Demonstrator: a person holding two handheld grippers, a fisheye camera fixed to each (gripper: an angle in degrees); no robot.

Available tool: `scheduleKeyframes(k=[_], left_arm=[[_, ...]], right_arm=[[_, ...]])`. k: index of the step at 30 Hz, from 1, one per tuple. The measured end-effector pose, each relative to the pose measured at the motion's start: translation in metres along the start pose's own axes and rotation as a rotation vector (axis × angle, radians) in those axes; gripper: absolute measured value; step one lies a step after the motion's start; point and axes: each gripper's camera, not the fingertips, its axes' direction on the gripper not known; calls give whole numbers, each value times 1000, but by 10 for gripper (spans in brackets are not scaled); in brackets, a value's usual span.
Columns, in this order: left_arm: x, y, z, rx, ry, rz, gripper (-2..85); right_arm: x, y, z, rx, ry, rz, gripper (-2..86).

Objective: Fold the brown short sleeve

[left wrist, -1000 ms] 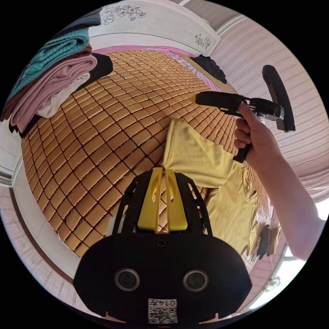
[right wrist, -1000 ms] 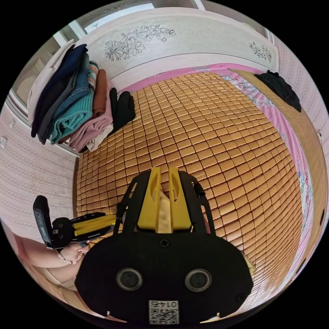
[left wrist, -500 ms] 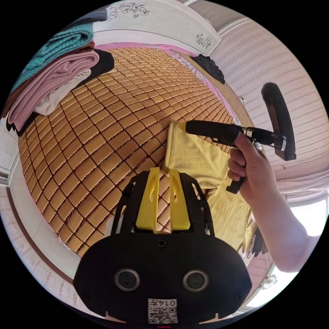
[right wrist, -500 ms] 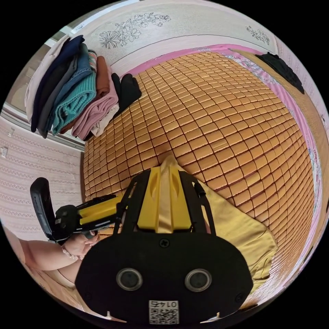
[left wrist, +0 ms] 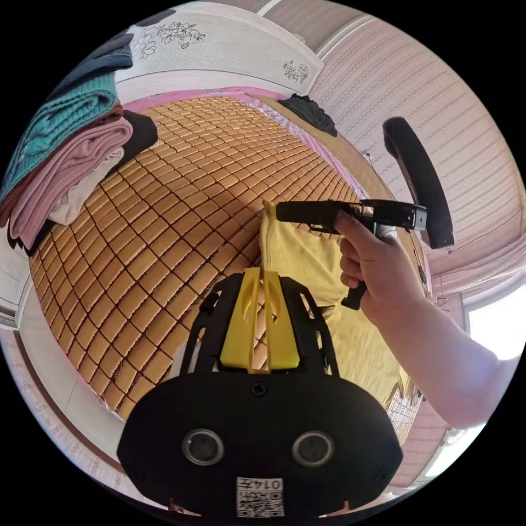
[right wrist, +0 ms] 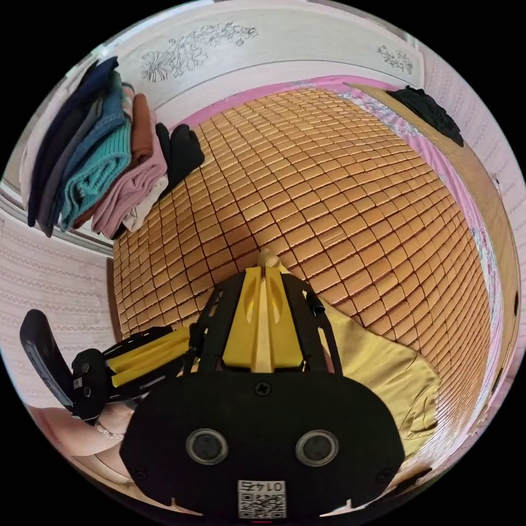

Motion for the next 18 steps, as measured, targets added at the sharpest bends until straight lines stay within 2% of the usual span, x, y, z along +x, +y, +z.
scheduleKeyframes(k=[4,9,13,18], left_arm=[[26,-1,-10,80,97,120,-10],[98,9,-27,124,351,438,-10],[150,40,-17,15,449,664,-10],[188,97,47,-297,367,788,-10]], right_arm=[[69,70,-67,261,-124,234,-4],[121,194,-140,478,-174,383,-1],[137,296,-157,432,-108,492,4],[155,377,-110,184,-61,670,8]])
